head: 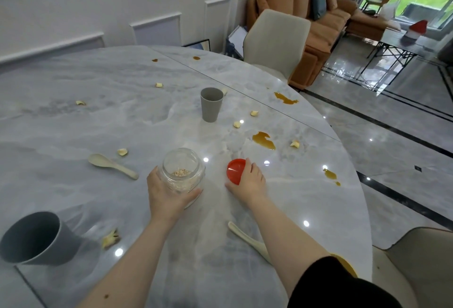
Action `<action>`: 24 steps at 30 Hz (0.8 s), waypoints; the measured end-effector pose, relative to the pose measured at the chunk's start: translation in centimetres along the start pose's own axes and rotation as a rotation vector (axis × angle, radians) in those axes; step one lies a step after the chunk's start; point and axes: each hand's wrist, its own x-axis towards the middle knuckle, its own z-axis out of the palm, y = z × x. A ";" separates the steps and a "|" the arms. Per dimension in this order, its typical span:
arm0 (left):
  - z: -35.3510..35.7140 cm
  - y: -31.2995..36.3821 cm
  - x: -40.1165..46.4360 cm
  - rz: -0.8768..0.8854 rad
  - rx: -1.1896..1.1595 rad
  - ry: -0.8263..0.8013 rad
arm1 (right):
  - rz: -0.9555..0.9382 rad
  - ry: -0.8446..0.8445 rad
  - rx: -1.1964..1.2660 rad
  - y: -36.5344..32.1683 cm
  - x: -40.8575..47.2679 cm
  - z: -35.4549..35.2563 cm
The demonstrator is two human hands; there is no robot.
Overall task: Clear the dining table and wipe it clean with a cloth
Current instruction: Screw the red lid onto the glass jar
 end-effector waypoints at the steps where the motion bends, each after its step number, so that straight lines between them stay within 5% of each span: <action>1: 0.1 0.1 0.0 0.004 0.001 -0.001 | -0.008 0.020 -0.001 0.0 0.1 0.1; 6: 0.6 -0.1 0.4 0.036 0.082 0.001 | -0.015 0.101 -0.004 0.2 0.3 0.4; 11: 0.9 0.0 0.3 0.012 0.079 0.017 | -0.013 0.125 0.243 -0.4 -0.3 -0.2; 17: 0.1 0.9 -1.6 -0.085 0.031 0.072 | -0.307 0.135 0.357 -2.2 -2.2 -2.9; 24: -2.2 1.1 -3.8 -0.098 0.056 0.023 | -0.646 -0.065 0.080 -5.4 -6.0 -7.0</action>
